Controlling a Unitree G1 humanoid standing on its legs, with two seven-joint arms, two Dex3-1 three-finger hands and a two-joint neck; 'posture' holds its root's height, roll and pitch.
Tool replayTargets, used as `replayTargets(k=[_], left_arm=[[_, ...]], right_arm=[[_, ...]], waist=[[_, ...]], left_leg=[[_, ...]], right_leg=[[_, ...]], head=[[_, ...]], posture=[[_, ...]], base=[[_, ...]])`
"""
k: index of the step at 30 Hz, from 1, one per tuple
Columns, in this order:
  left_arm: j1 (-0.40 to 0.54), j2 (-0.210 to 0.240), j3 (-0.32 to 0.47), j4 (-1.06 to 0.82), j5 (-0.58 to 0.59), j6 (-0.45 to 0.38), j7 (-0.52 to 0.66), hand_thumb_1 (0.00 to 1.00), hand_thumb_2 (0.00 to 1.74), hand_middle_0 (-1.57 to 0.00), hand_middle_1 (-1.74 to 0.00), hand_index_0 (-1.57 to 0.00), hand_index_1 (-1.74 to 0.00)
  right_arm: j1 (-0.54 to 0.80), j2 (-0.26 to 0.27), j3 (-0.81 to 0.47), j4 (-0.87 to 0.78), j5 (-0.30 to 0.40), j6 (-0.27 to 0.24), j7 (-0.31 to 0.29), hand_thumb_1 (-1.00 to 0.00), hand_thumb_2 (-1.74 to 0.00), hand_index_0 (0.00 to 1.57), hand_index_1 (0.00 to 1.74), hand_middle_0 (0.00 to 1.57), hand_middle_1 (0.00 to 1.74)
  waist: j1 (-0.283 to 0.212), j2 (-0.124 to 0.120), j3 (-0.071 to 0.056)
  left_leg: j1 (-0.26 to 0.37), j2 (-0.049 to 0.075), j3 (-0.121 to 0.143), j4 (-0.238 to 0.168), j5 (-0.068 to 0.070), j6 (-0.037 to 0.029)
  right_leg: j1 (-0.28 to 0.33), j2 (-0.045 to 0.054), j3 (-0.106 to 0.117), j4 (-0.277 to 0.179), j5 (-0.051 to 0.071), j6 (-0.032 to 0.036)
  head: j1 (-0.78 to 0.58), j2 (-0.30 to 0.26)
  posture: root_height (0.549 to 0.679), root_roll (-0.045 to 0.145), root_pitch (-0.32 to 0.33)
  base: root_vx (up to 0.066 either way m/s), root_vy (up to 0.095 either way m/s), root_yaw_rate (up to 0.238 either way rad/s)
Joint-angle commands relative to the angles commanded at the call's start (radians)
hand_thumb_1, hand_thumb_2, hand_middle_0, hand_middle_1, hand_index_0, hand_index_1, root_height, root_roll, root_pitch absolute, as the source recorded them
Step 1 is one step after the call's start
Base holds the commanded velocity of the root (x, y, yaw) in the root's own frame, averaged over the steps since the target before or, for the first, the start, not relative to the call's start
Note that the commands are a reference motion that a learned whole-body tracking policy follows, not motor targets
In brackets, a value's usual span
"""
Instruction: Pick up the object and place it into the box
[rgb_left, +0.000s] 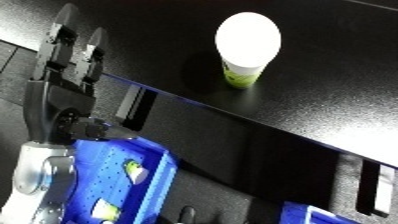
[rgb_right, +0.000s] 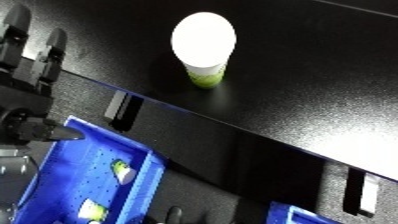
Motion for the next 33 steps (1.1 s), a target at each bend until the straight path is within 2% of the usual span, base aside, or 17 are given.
replayTargets(k=[5,13,23,33], left_arm=[[-0.077,0.024,-0.056,0.025,0.018,0.043,0.043,0.00,0.00,0.00,0.00,0.00,0.00],[-0.188,0.038,-0.143,0.078,0.006,0.096,0.091,0.00,0.00,0.00,0.00,0.00,0.00],[-0.321,0.026,-0.245,0.168,-0.001,0.138,0.115,0.00,0.00,0.00,0.00,0.00,0.00],[-0.428,0.004,-0.331,0.284,-0.005,0.151,0.139,0.00,0.00,0.00,0.00,0.00,0.00]], right_arm=[[-0.012,-0.010,0.009,0.005,0.008,0.010,0.004,0.00,0.00,0.00,0.00,0.00,0.00],[-0.034,-0.019,0.025,0.020,0.018,0.017,0.014,0.00,0.00,0.00,0.00,0.00,0.00],[-0.071,-0.017,0.043,0.032,0.029,0.031,0.011,0.00,0.00,0.00,0.00,0.00,0.00],[-0.099,-0.017,0.058,0.041,0.041,0.039,0.012,0.00,0.00,0.00,0.00,0.00,0.00]], waist=[[-0.019,-0.001,0.000],[-0.045,-0.005,0.000],[-0.077,-0.016,0.000],[-0.107,-0.029,0.000]], left_leg=[[-0.004,0.006,0.011,0.002,0.001,-0.0002],[-0.014,0.013,0.026,0.013,-0.001,0.0015],[-0.028,0.021,0.041,0.026,-0.004,0.0044],[-0.047,0.032,0.055,0.048,-0.014,0.0091]], right_leg=[[-0.010,0.0022,0.008,0.000,0.006,0.0044],[-0.029,0.0056,0.021,0.004,0.015,0.0104],[-0.052,0.0112,0.034,0.009,0.024,0.0154],[-0.080,0.0166,0.045,0.020,0.027,0.0191]], head=[[-0.018,0.026],[-0.045,0.058],[-0.084,0.079],[-0.115,0.092]], posture=[[0.623,0.024,-0.019],[0.622,0.024,-0.015],[0.620,0.024,-0.011],[0.618,0.023,-0.003]], base=[[0.003,0.009,-0.077],[0.012,0.009,-0.075],[0.012,0.002,-0.066],[0.010,0.002,-0.071]])
